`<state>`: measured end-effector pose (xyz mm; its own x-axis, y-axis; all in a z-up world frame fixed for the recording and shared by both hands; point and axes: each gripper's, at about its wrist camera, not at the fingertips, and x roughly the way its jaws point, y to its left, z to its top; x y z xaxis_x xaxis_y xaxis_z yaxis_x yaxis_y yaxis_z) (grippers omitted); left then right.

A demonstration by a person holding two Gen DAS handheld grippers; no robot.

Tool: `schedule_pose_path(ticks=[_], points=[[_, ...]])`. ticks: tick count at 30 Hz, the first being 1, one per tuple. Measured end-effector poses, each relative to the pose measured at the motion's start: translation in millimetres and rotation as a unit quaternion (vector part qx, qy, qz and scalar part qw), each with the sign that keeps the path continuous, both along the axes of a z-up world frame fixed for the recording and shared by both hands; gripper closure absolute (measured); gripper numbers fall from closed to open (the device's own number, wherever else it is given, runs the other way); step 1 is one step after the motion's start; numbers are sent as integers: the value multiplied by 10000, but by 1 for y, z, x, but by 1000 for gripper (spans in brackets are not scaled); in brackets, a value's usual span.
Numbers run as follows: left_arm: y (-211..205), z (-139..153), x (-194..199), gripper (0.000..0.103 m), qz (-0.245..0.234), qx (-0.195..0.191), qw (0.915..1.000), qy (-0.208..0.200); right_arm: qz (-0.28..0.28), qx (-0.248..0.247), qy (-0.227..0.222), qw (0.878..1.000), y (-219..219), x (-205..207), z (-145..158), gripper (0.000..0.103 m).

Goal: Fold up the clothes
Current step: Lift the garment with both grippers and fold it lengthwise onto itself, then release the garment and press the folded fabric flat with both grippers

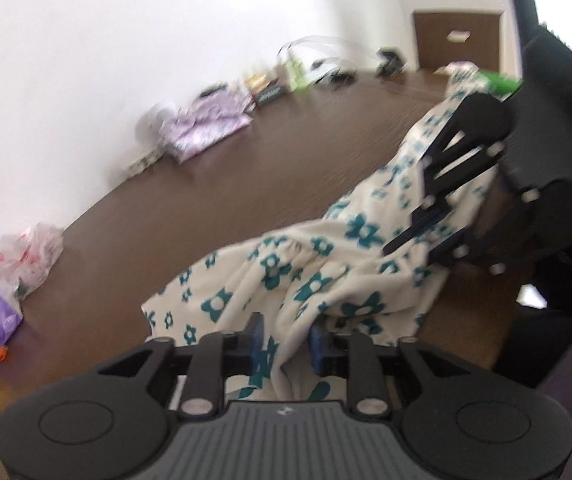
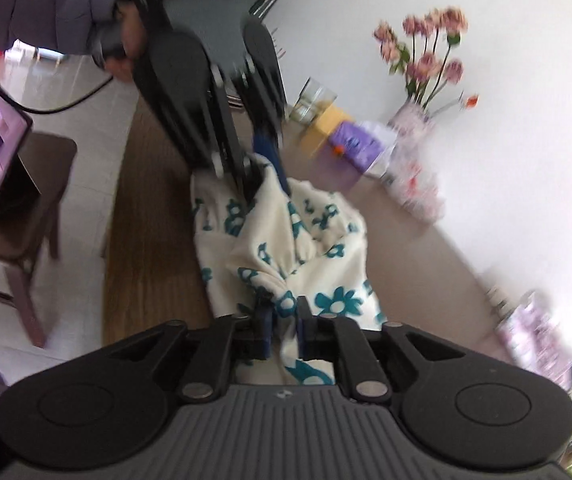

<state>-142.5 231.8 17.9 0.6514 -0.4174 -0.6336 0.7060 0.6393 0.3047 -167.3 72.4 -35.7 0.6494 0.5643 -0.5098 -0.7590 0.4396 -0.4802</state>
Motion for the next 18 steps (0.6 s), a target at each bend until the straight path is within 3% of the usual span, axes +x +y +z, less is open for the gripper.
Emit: schedule_pose_path(ticks=[3,6,7,9,12,14,15,18], points=[[7,31,18,53,-124,-186,9997,-50,-31,285,378,9989,-8,5,9,86],[-8,46,49,43,-488,-126,9987,-44,32,553,604,9966,-20,3,25,71],[-16,44,62,34,-685,-76,9976,113,73,699,650,9954,-26,2,31,68],[-30,31,87,32,-1068,114,9928,523,43,1130,746,9908,-37,6,47,66],[-36,6,120,38,-1186,168,9853,1217,-488,1556,896,9825,-62,14,59,66],[-30,-9,132,69,-1131,41,9782,1740,-904,1690,1034,9760,-75,25,57,67],[-27,-16,137,71,-1103,-29,9744,1961,-1097,1669,1114,9735,-78,32,53,67],[-10,-16,136,80,-811,-246,9740,2100,-1416,1460,1342,9699,-78,43,39,67]])
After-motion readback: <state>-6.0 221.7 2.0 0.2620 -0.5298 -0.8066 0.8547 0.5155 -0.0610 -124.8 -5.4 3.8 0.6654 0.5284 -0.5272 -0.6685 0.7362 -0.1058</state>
